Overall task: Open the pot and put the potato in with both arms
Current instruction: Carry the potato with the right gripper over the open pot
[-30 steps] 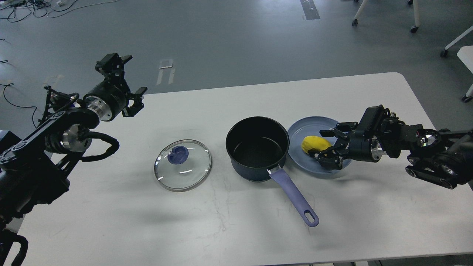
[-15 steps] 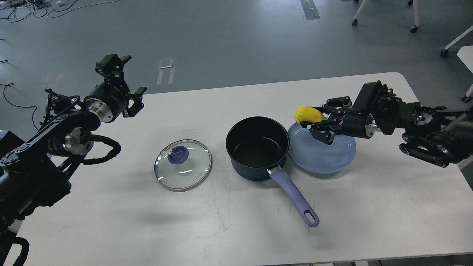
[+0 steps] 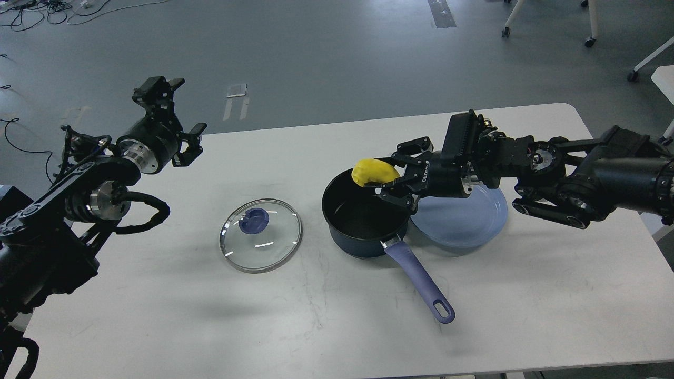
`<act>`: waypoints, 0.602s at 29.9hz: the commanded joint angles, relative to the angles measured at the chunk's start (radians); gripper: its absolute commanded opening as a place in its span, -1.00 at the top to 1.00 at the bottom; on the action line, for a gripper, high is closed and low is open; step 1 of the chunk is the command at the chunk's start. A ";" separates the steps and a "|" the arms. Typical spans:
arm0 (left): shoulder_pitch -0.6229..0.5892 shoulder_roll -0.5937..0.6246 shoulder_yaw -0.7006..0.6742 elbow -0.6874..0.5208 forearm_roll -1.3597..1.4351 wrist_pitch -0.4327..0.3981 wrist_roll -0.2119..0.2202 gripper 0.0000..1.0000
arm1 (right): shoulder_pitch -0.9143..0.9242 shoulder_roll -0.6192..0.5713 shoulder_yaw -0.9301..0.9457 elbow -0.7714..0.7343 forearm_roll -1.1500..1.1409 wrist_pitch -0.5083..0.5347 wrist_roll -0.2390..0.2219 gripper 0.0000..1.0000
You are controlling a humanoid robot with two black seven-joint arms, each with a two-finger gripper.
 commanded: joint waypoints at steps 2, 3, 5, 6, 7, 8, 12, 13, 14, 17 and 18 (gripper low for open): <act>0.003 0.000 0.000 0.000 -0.001 -0.002 -0.001 -0.96 | -0.025 0.000 -0.005 0.002 0.099 0.000 0.000 -1.00; 0.003 -0.002 0.000 0.000 -0.001 -0.002 -0.001 -0.97 | -0.025 -0.004 -0.005 0.002 0.127 0.002 0.000 -1.00; 0.003 -0.005 0.000 0.000 -0.002 -0.006 -0.001 -0.97 | -0.025 -0.007 0.003 0.001 0.185 0.005 0.000 -1.00; 0.003 -0.005 0.000 0.000 -0.002 -0.006 -0.001 -0.97 | -0.025 -0.007 0.003 0.001 0.185 0.005 0.000 -1.00; 0.003 -0.005 0.000 0.000 -0.002 -0.014 0.000 -0.97 | -0.025 -0.009 0.003 0.002 0.235 0.005 0.000 -1.00; 0.002 -0.006 0.000 0.000 -0.002 -0.015 0.000 -0.97 | -0.025 -0.010 0.003 0.004 0.263 0.005 0.000 -1.00; 0.002 -0.009 0.000 0.000 -0.002 -0.032 -0.001 -0.97 | -0.008 -0.003 0.004 0.008 0.461 0.032 0.000 -1.00; 0.002 -0.011 0.000 0.000 -0.002 -0.037 -0.001 -0.97 | -0.006 -0.001 0.007 0.010 0.490 0.043 0.000 -1.00; 0.002 -0.012 0.000 0.000 -0.001 -0.041 -0.001 -0.97 | -0.005 0.000 0.012 0.013 0.526 0.057 0.000 -1.00; 0.003 -0.018 -0.005 -0.003 -0.002 -0.058 -0.001 -0.97 | 0.020 -0.004 0.118 0.047 0.797 0.193 0.000 -1.00; 0.003 -0.020 -0.011 -0.006 -0.004 -0.066 -0.003 -0.97 | 0.021 -0.007 0.174 0.053 0.923 0.277 0.000 -1.00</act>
